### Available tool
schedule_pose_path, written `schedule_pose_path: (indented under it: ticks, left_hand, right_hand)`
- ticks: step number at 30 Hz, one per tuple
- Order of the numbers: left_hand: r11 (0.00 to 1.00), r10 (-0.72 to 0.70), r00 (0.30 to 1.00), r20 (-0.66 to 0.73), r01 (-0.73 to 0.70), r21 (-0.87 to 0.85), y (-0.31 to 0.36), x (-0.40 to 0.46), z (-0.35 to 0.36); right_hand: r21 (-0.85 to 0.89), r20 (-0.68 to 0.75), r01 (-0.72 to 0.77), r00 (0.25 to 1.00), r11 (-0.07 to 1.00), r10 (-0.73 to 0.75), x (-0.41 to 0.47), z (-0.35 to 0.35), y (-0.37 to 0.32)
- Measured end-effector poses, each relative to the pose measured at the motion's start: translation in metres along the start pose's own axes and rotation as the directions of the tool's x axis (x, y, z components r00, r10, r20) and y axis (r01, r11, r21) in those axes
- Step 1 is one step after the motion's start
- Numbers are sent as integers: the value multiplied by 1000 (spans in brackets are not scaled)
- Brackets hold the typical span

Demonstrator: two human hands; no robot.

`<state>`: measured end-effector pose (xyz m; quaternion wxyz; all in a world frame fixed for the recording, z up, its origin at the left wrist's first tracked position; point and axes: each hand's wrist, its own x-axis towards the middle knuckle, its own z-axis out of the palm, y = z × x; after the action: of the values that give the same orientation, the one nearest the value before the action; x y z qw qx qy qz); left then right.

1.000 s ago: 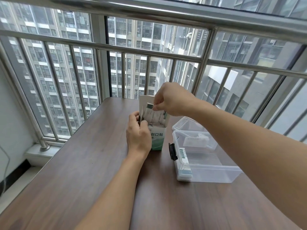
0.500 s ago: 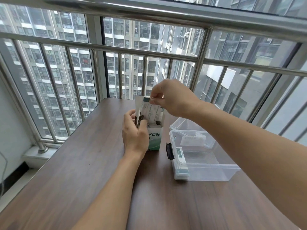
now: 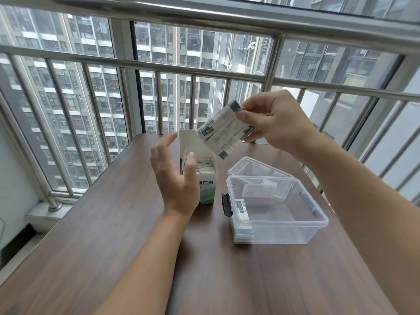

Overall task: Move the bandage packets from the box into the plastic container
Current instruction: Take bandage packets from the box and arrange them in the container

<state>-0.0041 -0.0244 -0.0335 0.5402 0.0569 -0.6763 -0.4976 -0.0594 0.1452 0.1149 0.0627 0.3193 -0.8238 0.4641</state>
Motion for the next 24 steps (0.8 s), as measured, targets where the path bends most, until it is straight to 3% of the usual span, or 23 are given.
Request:
schedule_pose_path:
  ticks: [3,5,7,9,12,14,16,19,24]
  left_hand:
    - [984,89,996,21,-84,-158,18,3,-2]
    - [925,13,979,201,64,-374,37,4,-2]
    - [858,-82,905,417,277,-432,55,4,-3]
    - [789,-179,751,635,495,-363,68,4,-5]
    - [581,-207,395,895,786,-212,76,5,-9]
    - [518,-189,214,958,851,-87,77,3,-10]
    - [473,-208,111,972,881,1,78,1,-9]
    - [440,-182,73,981,898,15,77,-4,-7]
    - [359,-241,167,956,931,-72,75,-6,-1]
  right_hand:
    - [168,113,-100,990,981,81,-17,-3,12]
    - [231,186,-142,978,962,99,-29,-5,24]
    - [262,228,-139,971,955,78,-39,-6,33]
    - [293,248,-114,968,949,39,-49,-9,38]
    - [310,251,-77,968,948,-4,-61,-15,42]
    - [309,233,-68,973,949,-6,-66,-16,46]
    - [324,199,-58,980,944,-9,-69,-15,51]
    - [320,121,-38,993,947,-1,-69,-7,55]
    - [379,13,-40,999,924,37,-69,8,59]
